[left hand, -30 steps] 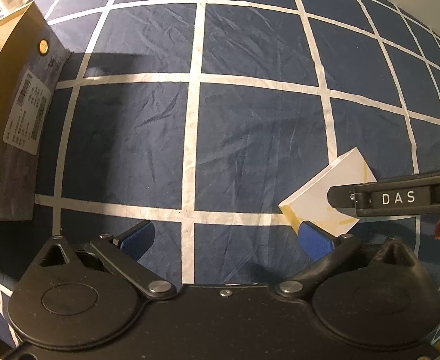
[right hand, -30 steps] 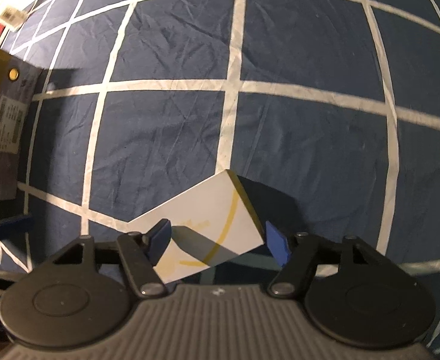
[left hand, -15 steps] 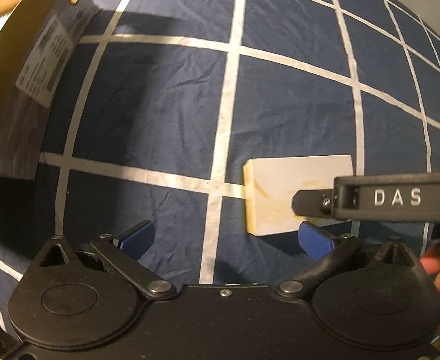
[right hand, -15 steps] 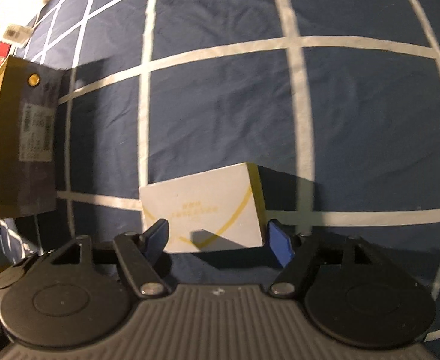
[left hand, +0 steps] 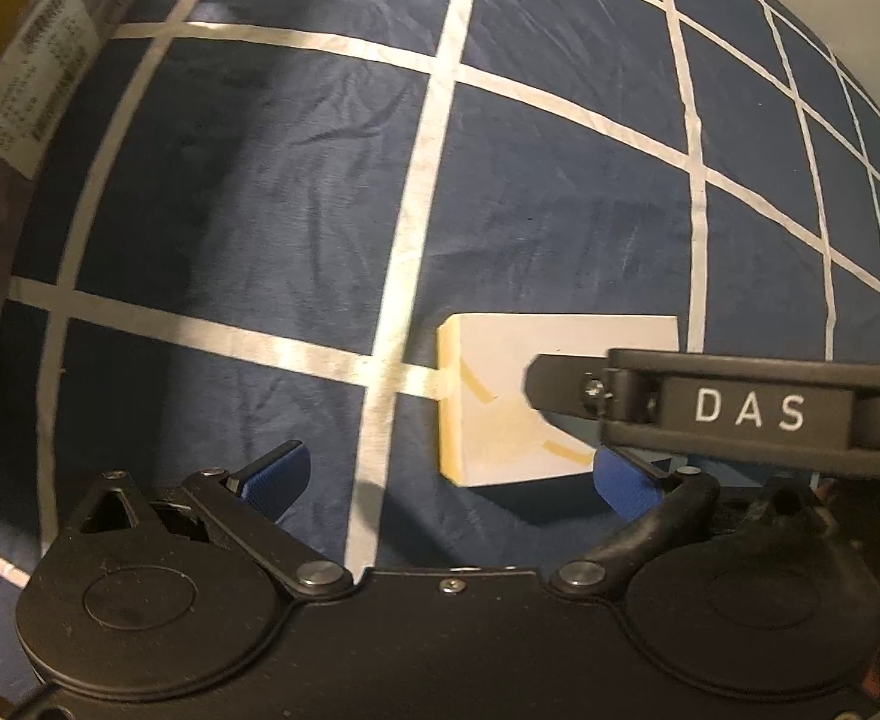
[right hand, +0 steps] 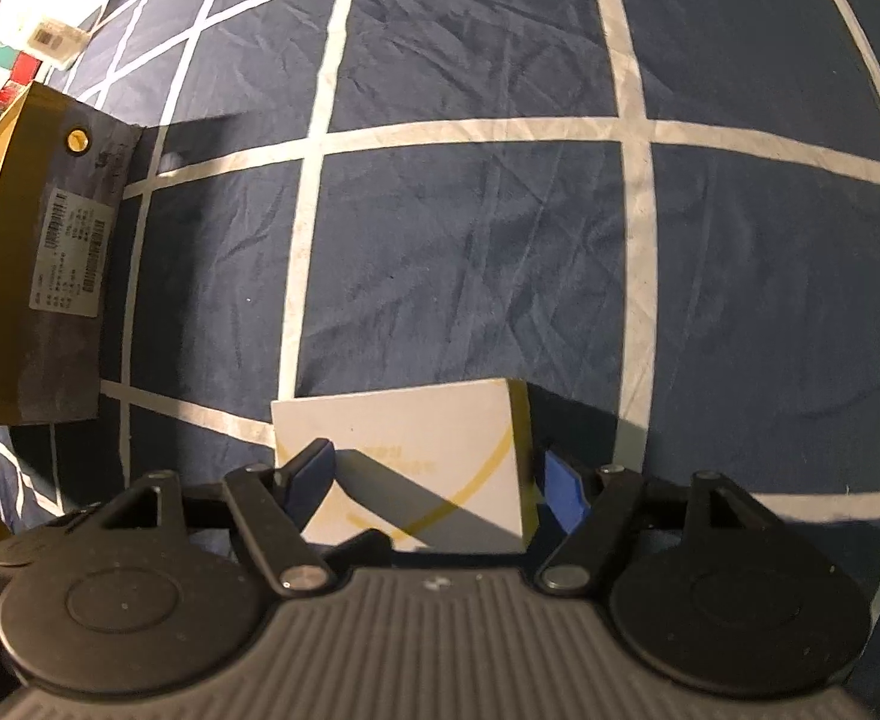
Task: Organize objects
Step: 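Lift the small white box and carry it over the yellow box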
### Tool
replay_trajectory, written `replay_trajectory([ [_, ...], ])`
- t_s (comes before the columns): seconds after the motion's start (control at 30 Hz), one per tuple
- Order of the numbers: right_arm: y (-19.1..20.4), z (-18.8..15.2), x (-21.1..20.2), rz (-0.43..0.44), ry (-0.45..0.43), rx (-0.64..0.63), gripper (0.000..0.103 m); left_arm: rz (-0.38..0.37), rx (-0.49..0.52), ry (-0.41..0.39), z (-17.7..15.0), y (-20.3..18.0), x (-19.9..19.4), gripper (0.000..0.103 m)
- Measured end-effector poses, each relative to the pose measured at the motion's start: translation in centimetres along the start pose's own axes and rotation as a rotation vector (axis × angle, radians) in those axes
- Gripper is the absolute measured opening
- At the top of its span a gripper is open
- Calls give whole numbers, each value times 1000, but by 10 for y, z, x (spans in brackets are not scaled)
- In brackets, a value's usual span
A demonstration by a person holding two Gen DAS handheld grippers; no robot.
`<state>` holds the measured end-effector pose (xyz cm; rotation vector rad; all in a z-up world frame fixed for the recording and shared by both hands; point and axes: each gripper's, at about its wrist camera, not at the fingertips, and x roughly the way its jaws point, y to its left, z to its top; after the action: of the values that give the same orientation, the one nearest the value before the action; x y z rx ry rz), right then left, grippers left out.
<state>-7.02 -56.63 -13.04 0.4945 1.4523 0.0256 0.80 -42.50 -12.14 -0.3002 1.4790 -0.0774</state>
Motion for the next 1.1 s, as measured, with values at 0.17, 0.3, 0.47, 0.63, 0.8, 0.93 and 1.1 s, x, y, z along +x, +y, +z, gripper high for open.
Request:
replay_trajectory([
  [0.17,1,2,2,4,3,-9,74,-38,7,8,4,0,4,91],
  [0.3,0,3,2,12,5,2,75,-69,19,16,8,-2,7,89],
  [0.47,-2,2,5,28,8,-4,79,-90,21,22,10,-1,9,89],
  [0.63,-3,3,7,40,15,-16,79,-106,26,26,14,1,9,89],
  [0.8,-2,5,8,46,19,-27,81,-118,42,33,20,0,12,89],
  [0.93,-4,7,9,47,20,-20,81,-148,44,40,23,1,12,81],
  [1.1,-5,5,7,49,13,-14,79,-165,78,43,27,-3,9,73],
])
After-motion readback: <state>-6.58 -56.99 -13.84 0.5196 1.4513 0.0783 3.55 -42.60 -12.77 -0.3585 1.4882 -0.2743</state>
